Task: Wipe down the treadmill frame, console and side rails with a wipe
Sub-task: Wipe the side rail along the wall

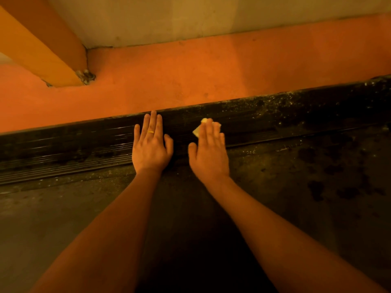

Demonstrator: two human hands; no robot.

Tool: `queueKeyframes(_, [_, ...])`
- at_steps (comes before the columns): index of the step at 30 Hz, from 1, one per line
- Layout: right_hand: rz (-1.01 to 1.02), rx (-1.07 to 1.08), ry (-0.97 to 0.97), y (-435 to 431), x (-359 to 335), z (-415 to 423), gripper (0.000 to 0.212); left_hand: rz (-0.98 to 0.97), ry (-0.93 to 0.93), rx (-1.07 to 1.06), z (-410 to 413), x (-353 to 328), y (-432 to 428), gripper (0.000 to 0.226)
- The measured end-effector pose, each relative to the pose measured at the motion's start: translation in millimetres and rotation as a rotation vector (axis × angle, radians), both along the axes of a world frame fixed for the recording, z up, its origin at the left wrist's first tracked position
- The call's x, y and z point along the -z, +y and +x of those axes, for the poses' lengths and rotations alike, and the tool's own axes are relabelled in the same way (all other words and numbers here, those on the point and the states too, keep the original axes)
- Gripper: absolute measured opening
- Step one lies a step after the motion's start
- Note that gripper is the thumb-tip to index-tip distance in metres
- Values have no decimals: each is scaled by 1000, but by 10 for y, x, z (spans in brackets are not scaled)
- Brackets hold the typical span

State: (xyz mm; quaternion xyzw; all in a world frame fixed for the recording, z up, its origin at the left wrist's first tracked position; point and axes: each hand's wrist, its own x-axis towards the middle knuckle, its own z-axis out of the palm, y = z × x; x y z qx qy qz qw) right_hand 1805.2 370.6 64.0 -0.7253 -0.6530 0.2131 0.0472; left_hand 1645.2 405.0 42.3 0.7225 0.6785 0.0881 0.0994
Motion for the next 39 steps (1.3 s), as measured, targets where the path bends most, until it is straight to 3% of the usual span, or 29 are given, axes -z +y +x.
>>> queueKeyframes(6, [-18, -241, -14, 184, -2, -97, 63, 0, -3, 2, -9, 15, 3, 66])
queueKeyframes(14, [-43, 132, -29, 390, -9, 601, 61, -2, -14, -2, -8, 10, -7, 64])
queueKeyframes(22, [-40, -7, -13, 289, -21, 414, 62, 2, -12, -8, 1, 7, -4, 64])
queueKeyframes(30, [-63, 360, -59, 436, 4, 1243, 63, -5, -11, -9, -5, 6, -1, 64])
queueKeyframes(35, [-49, 372, -26, 263, 17, 975, 65, 2, -11, -6, -5, 11, -13, 63])
queueKeyframes(39, [7, 211, -37, 24, 13, 515, 65, 2, -7, -9, -4, 7, -11, 64])
